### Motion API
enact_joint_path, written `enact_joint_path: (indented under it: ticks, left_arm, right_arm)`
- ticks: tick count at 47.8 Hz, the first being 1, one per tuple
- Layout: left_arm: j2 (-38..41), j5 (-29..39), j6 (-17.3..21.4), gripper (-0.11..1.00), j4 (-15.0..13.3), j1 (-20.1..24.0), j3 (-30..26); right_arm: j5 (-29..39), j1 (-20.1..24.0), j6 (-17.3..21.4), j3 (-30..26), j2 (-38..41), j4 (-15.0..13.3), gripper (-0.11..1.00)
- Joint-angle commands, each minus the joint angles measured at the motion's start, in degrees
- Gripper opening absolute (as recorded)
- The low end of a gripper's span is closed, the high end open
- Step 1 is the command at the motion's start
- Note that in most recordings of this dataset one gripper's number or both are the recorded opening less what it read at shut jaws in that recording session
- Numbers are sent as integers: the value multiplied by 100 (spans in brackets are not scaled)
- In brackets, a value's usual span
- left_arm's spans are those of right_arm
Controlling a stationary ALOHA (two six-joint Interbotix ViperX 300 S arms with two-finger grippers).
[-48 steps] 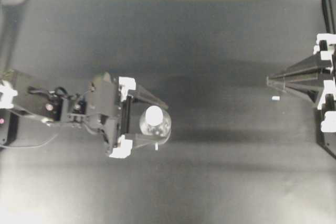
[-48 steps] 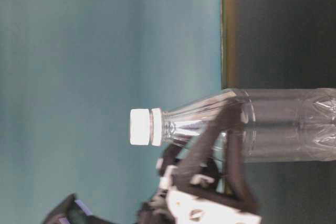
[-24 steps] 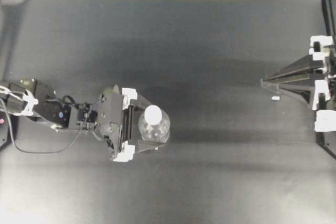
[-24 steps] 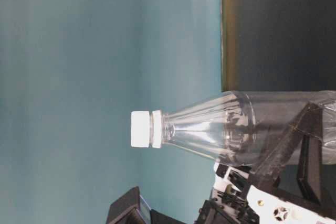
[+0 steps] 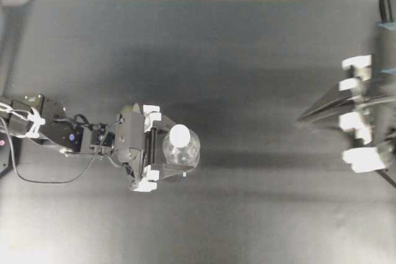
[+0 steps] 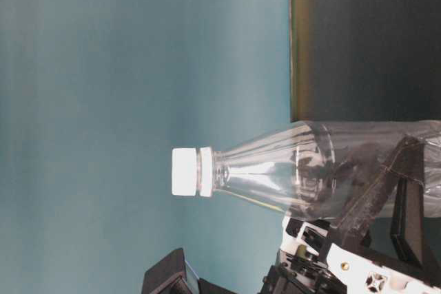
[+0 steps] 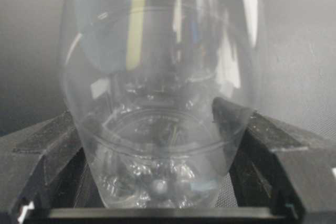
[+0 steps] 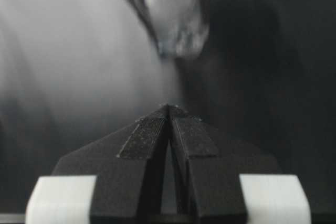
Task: Open the bottle cap by holding the bottle with the left arm and twisting the cap with the right arm.
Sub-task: 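Swing the right gripper over to the white bottle cap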
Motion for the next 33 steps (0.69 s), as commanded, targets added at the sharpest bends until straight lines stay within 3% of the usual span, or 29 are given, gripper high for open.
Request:
enact_joint_path:
  ticks: [1, 8, 12, 21, 27, 33]
  left_arm:
    - [-9, -18, 9, 80, 18, -18, -26]
    - [-9, -9, 9, 80, 18, -18, -26]
    - [-9, -18, 0, 80, 18, -26, -26]
    - [-9, -9, 0, 80, 18, -18, -18]
    - [-9, -9, -18, 80, 18, -26, -9]
    - [-18, -9, -18, 80, 18, -26, -9]
  right_arm:
    - [501, 88, 62, -694, 369, 35, 2]
    - [1178, 53, 167, -1521, 1107, 255, 15]
    - [1459, 53, 422, -1934, 1529, 396, 34]
    - [1951, 18, 1002, -2962, 2470, 396, 81]
    - [2364, -62, 1327, -3709, 2997, 396, 81]
    - [2865, -158, 2030, -4526, 3604, 396, 80]
